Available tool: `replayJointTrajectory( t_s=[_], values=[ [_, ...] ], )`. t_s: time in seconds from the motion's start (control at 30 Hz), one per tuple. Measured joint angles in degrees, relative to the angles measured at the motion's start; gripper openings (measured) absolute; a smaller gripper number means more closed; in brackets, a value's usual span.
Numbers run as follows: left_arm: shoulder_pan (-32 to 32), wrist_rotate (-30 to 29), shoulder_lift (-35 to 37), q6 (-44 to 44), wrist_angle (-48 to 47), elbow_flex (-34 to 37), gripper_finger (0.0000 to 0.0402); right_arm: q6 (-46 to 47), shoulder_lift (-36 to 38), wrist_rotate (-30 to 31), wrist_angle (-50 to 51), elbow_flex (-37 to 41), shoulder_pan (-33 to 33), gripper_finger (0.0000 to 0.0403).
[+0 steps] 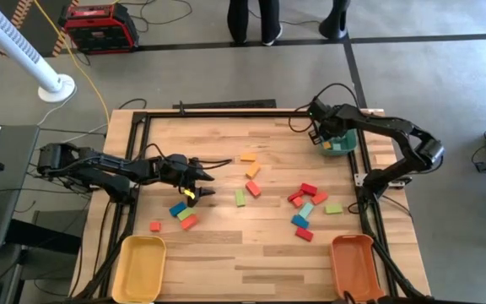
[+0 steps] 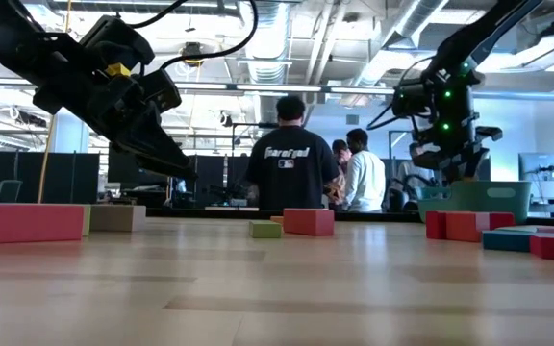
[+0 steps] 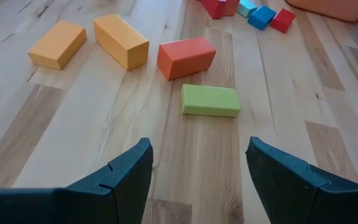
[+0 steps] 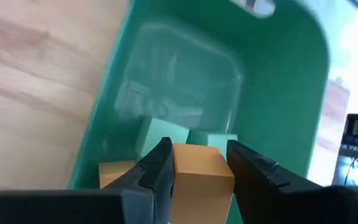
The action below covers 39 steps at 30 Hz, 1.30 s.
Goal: Sort blocks by size
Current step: Put the yellow square block into the green bin, then put the orange square block into the green bin
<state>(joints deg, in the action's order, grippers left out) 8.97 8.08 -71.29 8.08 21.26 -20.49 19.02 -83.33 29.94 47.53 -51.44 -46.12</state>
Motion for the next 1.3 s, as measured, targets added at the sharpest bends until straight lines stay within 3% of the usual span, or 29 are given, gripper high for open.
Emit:
replayJointTrajectory(
  t_s=[0.57,0.97,1.3],
  values=[
    [0.0,0.0,0.0,0.1,0.0,0.0,0.0247,-1.0,-0.1,-2.1,-2.0,2.2,-2.1,0.0162],
    [0.0,0.0,0.0,0.1,0.0,0.0,0.0247,-1.5,-0.1,-3.1,-3.2,2.2,-1.9,0.025],
    [0.0,0.0,0.0,0.1,0.0,0.0,0.0247,-1.1,0.2,-3.1,-3.3,2.2,0.3,0.0258]
  ],
)
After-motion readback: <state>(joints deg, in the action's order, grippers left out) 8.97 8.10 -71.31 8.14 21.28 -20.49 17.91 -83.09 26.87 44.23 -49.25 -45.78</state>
